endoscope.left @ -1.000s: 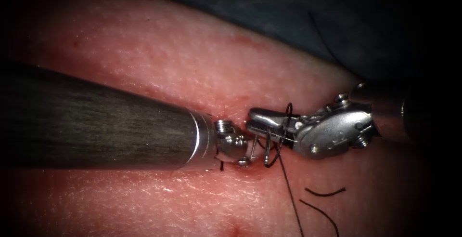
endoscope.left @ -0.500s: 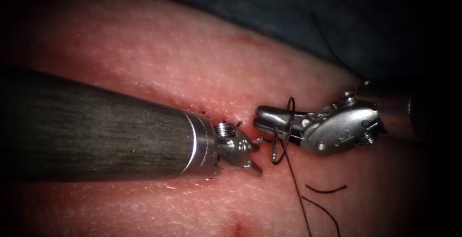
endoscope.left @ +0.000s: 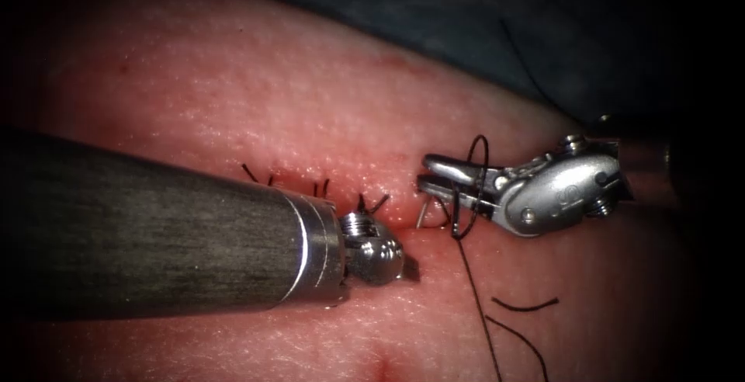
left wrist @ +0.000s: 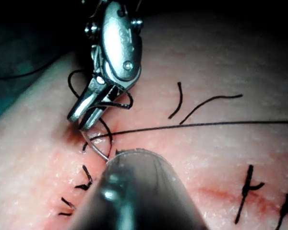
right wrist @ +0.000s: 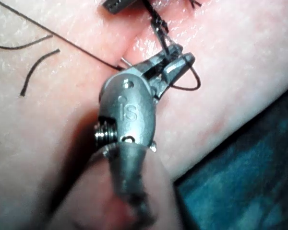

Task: Wound Closure
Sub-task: Throw the needle through the target on the bottom of the cut with the right gripper

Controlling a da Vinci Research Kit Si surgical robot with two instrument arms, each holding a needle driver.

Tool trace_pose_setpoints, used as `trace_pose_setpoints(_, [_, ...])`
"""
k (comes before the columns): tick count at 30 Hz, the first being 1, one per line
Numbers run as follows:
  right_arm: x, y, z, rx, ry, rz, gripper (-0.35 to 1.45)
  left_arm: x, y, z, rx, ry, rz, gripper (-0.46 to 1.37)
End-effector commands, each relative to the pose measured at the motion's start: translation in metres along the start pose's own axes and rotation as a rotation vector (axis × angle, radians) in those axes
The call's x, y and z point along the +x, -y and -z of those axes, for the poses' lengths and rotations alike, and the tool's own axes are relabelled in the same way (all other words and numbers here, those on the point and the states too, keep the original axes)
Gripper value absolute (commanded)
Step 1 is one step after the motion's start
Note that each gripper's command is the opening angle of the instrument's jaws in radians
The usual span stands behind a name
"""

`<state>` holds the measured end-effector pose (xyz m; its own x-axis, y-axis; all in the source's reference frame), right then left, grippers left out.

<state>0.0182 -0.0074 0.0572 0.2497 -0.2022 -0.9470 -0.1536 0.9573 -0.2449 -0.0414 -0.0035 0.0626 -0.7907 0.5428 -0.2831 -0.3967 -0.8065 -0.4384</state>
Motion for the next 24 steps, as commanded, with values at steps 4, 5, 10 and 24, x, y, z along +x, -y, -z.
trace_pose_setpoints(4, [-0.0007, -0.0006, 0.0006, 0.005, 0.010, -0.056, -0.35, -0.0005, -0.0012, 0.0000, -0.010, -0.027, -0.024, -0.35])
trace_pose_setpoints(5, [-0.0008, -0.0008, 0.0006, 0.007, 0.012, -0.068, -0.35, -0.0005, -0.0013, 0.0001, -0.011, -0.029, -0.029, -0.35])
trace_pose_setpoints(10, [-0.0008, -0.0014, 0.0005, 0.018, 0.031, -0.131, -0.35, -0.0006, -0.0015, -0.0001, 0.022, -0.057, -0.034, -0.35])
trace_pose_setpoints(24, [-0.0007, -0.0030, -0.0003, 0.007, 0.040, -0.252, -0.35, -0.0009, -0.0011, -0.0001, 0.042, -0.091, -0.039, -0.35])
